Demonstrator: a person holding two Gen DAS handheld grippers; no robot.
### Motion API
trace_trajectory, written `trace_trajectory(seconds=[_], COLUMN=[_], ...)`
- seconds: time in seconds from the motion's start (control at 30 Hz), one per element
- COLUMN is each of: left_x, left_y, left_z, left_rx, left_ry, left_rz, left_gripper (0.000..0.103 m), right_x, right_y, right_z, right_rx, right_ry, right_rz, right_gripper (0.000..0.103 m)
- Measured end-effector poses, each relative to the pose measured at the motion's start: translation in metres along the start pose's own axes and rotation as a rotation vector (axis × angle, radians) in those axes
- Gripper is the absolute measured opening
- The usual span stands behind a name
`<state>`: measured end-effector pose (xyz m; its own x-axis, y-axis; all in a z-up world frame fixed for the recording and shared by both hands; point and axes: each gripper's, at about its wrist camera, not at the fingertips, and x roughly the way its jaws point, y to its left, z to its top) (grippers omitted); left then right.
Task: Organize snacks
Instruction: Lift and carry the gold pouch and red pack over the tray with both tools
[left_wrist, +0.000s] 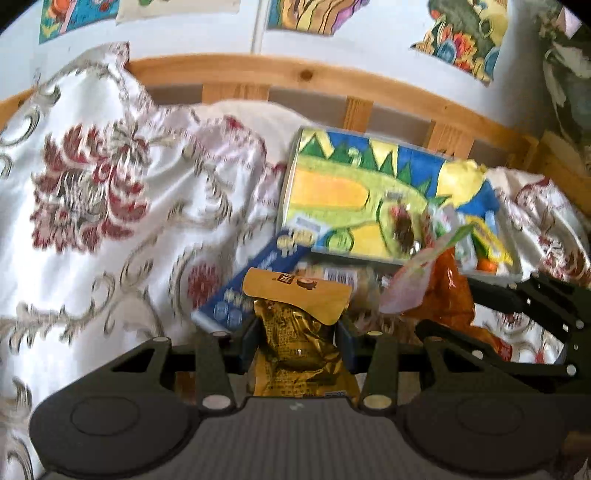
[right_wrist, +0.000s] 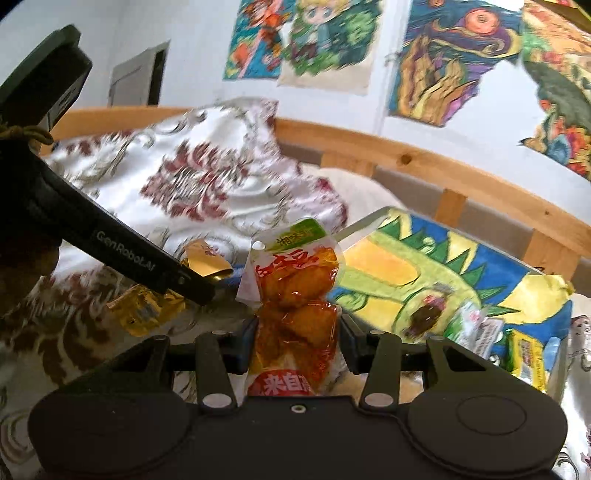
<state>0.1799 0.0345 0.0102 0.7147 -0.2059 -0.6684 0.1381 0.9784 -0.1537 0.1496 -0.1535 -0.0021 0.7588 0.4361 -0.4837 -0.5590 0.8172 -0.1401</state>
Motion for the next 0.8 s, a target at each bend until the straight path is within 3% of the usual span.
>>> trace_trajectory(seconds=[0.2,0.5,0.8], left_x=[0.02,0.074,0.148], left_y=[0.005,-0.002,-0.016], left_z=[0.028,0.091,0.12], left_rx=[-0.008,0.042,0.01], left_ry=[-0.045,-0.119,-0.154], left_rz=[-0.038,-0.065,-0.124], left_gripper=[0.049,0.049,0.049], right_x=[0.006,0.058,0.11], right_y=[-0.019,-0.076,-0.122], right_z=[0.007,0.032,0.041], right_rx=[0.036,0.077,0.196], right_ry=[-0.038,-0.078,-0.031], right_rz=[-0.058,-0.169,-0.235], right_gripper=[0.048,0.048,0.048])
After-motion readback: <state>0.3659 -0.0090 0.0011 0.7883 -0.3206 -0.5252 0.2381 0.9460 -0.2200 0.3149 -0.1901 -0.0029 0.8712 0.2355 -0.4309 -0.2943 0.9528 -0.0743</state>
